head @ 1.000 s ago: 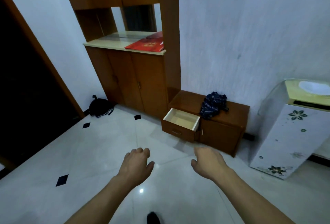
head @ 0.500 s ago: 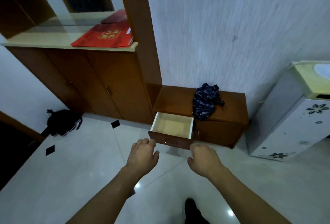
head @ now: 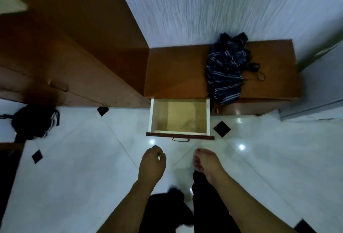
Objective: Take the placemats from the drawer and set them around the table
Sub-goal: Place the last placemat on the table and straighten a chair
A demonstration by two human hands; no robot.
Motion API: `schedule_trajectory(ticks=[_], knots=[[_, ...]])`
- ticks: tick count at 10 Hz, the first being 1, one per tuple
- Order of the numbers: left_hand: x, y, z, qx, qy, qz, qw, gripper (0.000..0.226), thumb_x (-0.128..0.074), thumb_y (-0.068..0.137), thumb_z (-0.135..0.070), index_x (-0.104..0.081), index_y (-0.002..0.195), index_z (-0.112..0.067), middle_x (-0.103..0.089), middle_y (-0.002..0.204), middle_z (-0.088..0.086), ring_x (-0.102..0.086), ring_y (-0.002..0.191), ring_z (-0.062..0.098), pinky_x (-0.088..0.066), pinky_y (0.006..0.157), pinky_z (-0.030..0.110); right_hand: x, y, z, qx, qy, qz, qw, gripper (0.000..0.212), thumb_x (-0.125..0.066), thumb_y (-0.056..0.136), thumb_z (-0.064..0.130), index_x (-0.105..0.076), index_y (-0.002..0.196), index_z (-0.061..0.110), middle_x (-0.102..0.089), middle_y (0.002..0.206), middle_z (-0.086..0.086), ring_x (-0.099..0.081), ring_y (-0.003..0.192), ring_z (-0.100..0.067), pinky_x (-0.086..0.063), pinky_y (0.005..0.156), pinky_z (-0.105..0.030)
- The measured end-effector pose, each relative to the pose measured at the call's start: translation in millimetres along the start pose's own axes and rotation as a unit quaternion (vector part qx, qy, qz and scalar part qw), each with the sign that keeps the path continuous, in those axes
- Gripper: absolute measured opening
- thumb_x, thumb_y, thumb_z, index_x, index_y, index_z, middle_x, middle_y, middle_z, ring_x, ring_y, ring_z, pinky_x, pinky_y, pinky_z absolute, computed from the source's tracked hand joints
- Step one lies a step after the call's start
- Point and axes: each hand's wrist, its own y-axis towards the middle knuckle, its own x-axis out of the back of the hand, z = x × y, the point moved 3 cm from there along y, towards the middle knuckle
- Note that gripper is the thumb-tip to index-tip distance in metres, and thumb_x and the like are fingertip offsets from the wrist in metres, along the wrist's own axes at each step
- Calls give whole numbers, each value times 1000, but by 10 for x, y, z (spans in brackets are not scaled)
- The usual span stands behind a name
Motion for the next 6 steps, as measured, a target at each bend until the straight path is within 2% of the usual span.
schedule_trajectory(ticks=[1,2,3,4,5,6], knots=[[-353,758,291,147,-70,43,986,17,-51,90,-13,-66,87,-5,-67,87,11,-63,84,30,-51,73,29,-96,738,-106,-105,133,-54,984,20,-49,99,10,-53,79,10,-54,67,-11,-50,58,-20,-43,58,-30],[-681,1320,555,266,-170,56,947,22,-49,93,-9,-68,101,0,-70,101,20,-65,97,38,-55,89,44,-204,1345,-244,-157,193,-88,965,17,-45,100,9,-54,86,5,-55,72,-13,-52,60,-22,-47,62,-31],[-968,1843,830,360,-307,48,880,17,-50,92,0,-66,96,-2,-66,89,14,-64,84,30,-52,73,35,-349,1863,-324,-176,226,-113,951,16,-43,98,3,-55,87,3,-55,73,-13,-54,62,-23,-48,64,-32],[-1107,2117,1047,416,-319,65,849,25,-53,90,3,-57,72,-13,-57,73,5,-54,62,15,-44,61,27,-476,2147,-311,-169,225,-134,950,10,-46,96,3,-56,93,2,-55,75,-13,-55,62,-22,-49,64,-31],[-1227,2223,1219,466,-341,44,815,15,-61,82,2,-64,69,-6,-64,65,8,-58,55,17,-48,55,26,-560,2278,-309,-152,229,-139,951,10,-48,94,-1,-53,101,4,-50,70,-14,-49,57,-22,-43,54,-28],[-1269,2253,1280,495,-384,48,778,6,-66,80,-1,-70,76,-2,-71,68,10,-66,60,18,-52,58,27,-593,2296,-327,-131,230,-152,952,22,-49,90,-3,-58,110,-2,-55,77,-17,-54,61,-22,-47,57,-28]])
